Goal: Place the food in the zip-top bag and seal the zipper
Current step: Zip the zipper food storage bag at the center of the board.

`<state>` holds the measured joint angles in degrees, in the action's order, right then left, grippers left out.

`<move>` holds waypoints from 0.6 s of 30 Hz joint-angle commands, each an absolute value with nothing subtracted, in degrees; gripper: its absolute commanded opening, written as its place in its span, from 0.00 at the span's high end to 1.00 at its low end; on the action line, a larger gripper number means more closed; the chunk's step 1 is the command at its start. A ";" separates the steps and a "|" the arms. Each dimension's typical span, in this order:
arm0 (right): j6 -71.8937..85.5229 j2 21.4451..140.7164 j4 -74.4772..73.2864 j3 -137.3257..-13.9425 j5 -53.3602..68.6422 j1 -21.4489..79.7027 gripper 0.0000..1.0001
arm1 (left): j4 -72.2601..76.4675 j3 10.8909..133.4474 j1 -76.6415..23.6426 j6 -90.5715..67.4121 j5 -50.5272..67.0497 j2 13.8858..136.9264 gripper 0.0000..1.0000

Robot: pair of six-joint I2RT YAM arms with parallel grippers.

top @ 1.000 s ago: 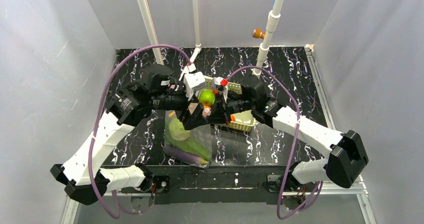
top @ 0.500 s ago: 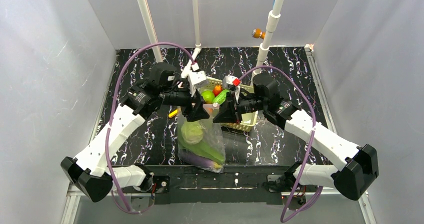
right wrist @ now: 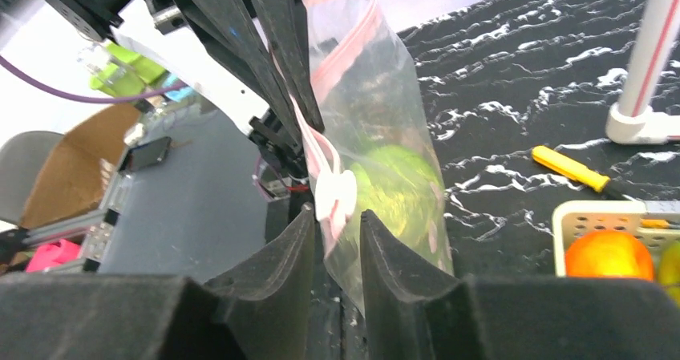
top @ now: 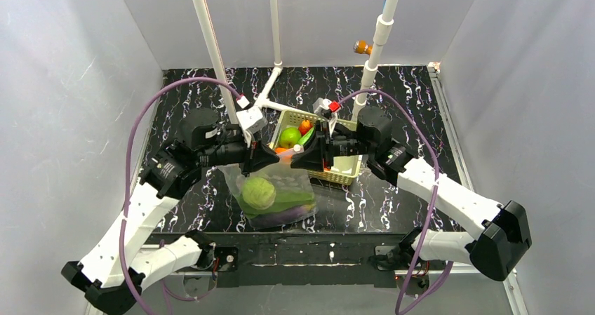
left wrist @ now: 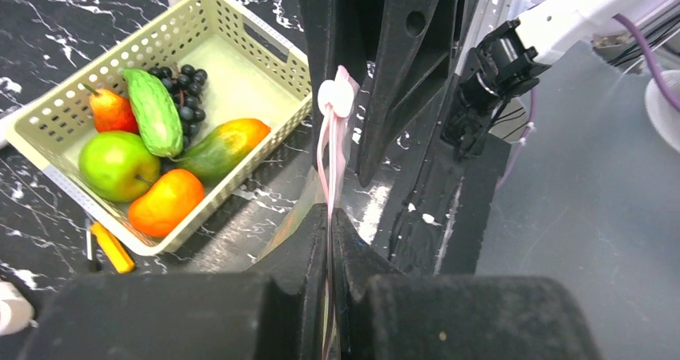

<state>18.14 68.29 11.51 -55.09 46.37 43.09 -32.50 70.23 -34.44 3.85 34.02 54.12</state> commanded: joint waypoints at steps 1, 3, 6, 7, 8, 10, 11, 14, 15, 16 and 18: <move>27.32 69.08 25.73 -55.47 46.61 44.56 0.65 | -27.07 68.02 -34.19 -4.58 36.99 49.61 1.00; 29.08 69.75 27.80 -55.93 48.22 44.56 0.65 | -26.50 67.44 -34.19 -5.68 36.31 47.78 1.00; 30.69 69.91 30.33 -55.59 48.50 44.54 0.94 | -27.33 67.24 -34.19 -6.48 34.64 45.66 1.00; 30.96 69.99 30.84 -55.36 48.44 44.53 0.99 | -27.41 67.11 -34.19 -7.08 33.60 45.03 1.00; 31.00 70.16 31.06 -55.23 48.50 44.56 0.99 | -27.10 67.01 -34.19 -8.14 33.03 44.46 0.99; 31.02 70.69 31.15 -55.30 49.33 44.54 0.99 | -25.45 67.09 -34.19 -11.51 34.00 44.19 0.83; 31.04 70.81 31.30 -55.26 49.74 44.56 0.99 | -24.86 67.62 -34.18 -13.22 35.07 44.84 0.71; 31.46 70.80 32.88 -54.86 51.36 44.53 0.99 | -25.44 71.32 -34.19 -17.79 37.89 49.03 0.48; 31.43 70.57 33.12 -54.67 51.64 44.57 0.99 | -25.82 72.54 -34.19 -19.16 37.85 50.83 0.42; 31.24 70.41 33.03 -54.53 51.62 44.55 0.99 | -26.13 73.55 -34.18 -20.03 38.05 52.73 0.36; 30.75 70.30 32.20 -54.78 51.23 44.56 0.99 | -26.59 75.29 -34.20 -20.82 39.11 55.09 0.28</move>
<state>30.33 71.24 27.71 -54.46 49.93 44.68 -26.84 71.65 -34.45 -15.37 36.03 49.96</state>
